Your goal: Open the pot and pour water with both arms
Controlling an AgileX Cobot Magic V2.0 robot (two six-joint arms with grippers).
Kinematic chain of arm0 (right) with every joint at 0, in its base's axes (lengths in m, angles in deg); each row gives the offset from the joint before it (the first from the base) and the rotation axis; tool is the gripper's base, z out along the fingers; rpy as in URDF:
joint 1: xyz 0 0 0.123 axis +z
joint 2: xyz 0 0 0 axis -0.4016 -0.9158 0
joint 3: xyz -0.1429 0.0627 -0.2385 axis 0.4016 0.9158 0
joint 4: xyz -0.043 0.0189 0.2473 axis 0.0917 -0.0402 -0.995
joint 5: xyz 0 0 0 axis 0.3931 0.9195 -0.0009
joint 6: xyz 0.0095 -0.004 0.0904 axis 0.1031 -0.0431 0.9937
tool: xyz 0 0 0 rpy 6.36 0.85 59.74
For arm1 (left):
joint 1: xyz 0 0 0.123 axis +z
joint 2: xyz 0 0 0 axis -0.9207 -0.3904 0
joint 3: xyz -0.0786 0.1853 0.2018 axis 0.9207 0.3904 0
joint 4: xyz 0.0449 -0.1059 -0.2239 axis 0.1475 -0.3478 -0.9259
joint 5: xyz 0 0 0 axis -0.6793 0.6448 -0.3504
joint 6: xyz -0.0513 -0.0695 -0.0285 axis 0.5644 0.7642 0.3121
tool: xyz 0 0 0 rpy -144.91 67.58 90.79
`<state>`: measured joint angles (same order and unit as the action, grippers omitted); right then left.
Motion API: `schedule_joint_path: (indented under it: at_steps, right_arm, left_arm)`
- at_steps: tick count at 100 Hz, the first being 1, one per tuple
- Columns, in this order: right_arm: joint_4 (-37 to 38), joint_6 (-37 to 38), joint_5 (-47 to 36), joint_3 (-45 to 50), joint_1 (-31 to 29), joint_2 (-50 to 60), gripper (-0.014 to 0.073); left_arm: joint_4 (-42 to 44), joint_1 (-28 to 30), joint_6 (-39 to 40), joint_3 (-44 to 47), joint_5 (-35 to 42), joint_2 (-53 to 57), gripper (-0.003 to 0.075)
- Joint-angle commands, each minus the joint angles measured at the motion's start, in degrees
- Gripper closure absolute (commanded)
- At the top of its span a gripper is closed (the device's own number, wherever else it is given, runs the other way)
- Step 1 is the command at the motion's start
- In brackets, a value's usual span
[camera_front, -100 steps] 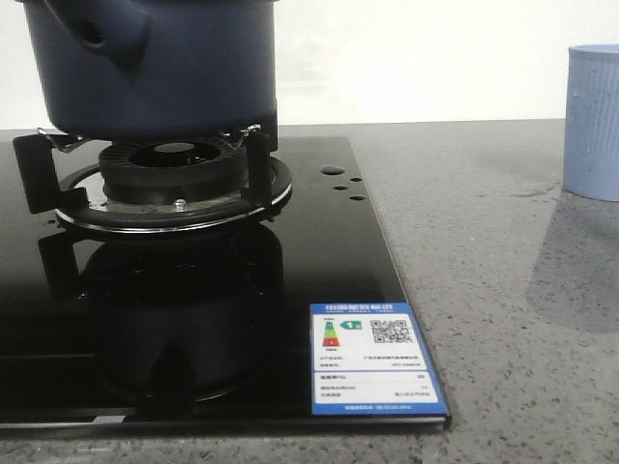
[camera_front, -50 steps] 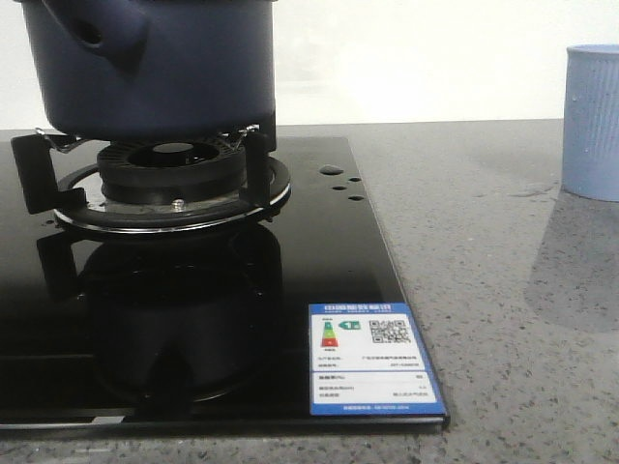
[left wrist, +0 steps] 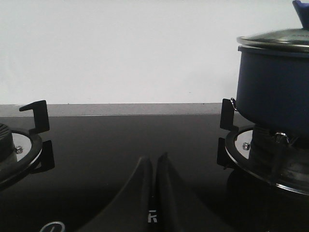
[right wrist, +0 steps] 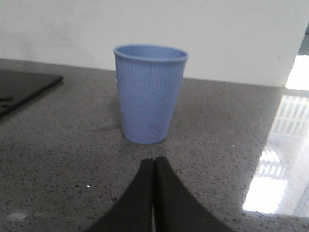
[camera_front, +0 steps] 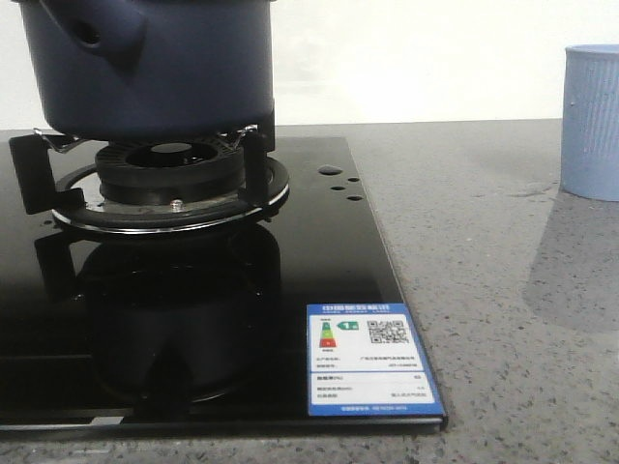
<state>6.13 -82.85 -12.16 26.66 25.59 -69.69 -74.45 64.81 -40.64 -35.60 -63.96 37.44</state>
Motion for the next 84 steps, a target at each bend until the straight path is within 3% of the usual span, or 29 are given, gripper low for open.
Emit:
schedule_joint_path:
  at_steps: [1, 22, 84]
  right_arm:
    - [-0.5, -0.5, 0.7, 1.0, -0.6, 3.5, 0.0661]
    - [-0.3, -0.5, 6.2, 1.0, -0.6, 6.9, 0.0661]
    - [-0.3, -0.5, 5.3, 1.0, -0.6, 6.7, 0.0661]
  left_arm:
    - [-0.5, -0.5, 0.5, 0.8, 4.4, 1.5, 0.0736]
    - [-0.5, -0.5, 0.5, 0.8, 4.4, 1.4, 0.0736]
    - [-0.5, -0.5, 0.5, 0.8, 4.4, 1.4, 0.0736]
